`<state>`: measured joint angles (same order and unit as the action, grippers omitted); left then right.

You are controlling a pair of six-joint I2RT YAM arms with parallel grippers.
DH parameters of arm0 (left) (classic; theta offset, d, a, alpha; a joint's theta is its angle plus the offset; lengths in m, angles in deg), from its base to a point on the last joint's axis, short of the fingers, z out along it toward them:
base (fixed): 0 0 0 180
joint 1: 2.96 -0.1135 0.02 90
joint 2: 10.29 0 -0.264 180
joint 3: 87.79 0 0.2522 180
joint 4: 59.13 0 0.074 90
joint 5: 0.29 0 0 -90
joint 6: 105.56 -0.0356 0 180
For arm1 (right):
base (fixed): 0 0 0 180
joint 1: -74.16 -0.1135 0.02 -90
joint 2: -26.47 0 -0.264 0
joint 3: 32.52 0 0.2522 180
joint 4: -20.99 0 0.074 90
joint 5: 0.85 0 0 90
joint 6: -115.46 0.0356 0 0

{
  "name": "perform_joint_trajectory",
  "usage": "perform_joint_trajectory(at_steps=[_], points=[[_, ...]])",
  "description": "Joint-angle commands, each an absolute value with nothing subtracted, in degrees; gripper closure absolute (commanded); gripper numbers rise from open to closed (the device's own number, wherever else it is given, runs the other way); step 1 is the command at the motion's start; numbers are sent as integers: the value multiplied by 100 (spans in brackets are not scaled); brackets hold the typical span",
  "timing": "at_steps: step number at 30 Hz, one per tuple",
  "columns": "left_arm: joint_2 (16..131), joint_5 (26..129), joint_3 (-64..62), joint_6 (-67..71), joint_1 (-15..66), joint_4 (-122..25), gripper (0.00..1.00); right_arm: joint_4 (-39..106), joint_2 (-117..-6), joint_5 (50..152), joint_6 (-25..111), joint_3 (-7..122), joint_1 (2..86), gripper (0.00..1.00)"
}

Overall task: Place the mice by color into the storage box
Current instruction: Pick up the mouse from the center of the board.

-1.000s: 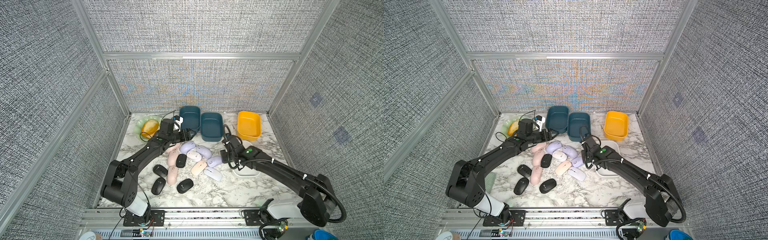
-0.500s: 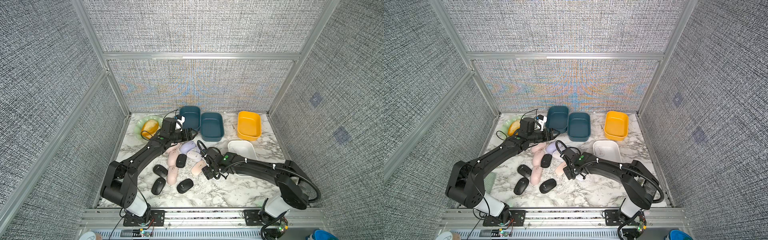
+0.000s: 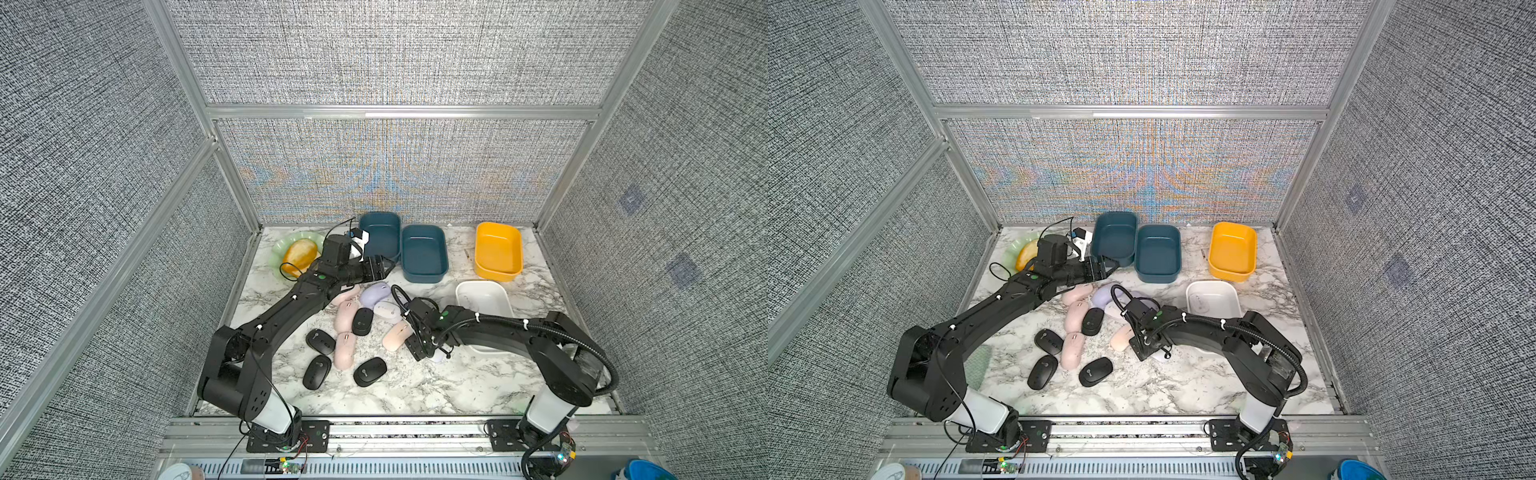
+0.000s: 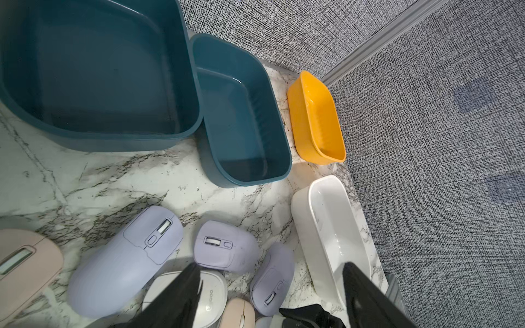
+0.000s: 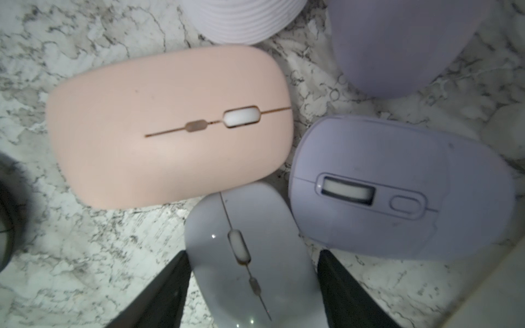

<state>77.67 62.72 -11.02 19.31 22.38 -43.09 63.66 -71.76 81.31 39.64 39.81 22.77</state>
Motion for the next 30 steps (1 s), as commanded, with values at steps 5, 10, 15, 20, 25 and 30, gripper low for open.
perform_joint_trajectory(at_steps=[5,10,15,20,25,30], points=[[7778,6288,-1078,1893,2236,-4283,20,6608,-7215,8103,4193,3951,2084,28],[7780,6301,-1083,1901,2242,-4300,20,6807,-7148,8004,4545,4143,1876,28],[7772,6368,-1093,1867,2242,-4292,20,6914,-7393,7556,4699,4225,1887,31],[7790,6383,-1085,1863,2242,-4275,20,6884,-7504,7636,4726,4240,1873,40],[7783,6343,-1083,1885,2244,-4284,20,6903,-7198,7579,4814,4206,1870,44],[7742,6396,-1074,1866,2241,-4265,20,6993,-6951,7448,4747,4242,1874,45]])
